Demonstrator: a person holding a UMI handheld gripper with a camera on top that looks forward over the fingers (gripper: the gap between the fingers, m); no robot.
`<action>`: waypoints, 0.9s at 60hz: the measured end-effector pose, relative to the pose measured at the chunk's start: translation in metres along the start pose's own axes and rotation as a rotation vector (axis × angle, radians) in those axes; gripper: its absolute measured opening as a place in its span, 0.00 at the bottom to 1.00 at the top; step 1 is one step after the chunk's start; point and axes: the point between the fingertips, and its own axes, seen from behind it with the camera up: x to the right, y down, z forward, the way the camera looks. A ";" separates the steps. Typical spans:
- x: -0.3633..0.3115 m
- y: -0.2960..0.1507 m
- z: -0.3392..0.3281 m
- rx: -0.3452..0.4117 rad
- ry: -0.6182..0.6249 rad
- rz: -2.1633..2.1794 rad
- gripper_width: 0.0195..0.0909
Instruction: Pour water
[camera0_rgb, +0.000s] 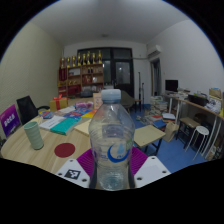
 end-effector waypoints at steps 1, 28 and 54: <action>-0.001 -0.001 0.000 -0.014 0.001 -0.002 0.34; -0.111 -0.202 0.003 0.042 0.167 -1.287 0.29; -0.246 -0.178 0.074 -0.087 0.318 -2.482 0.29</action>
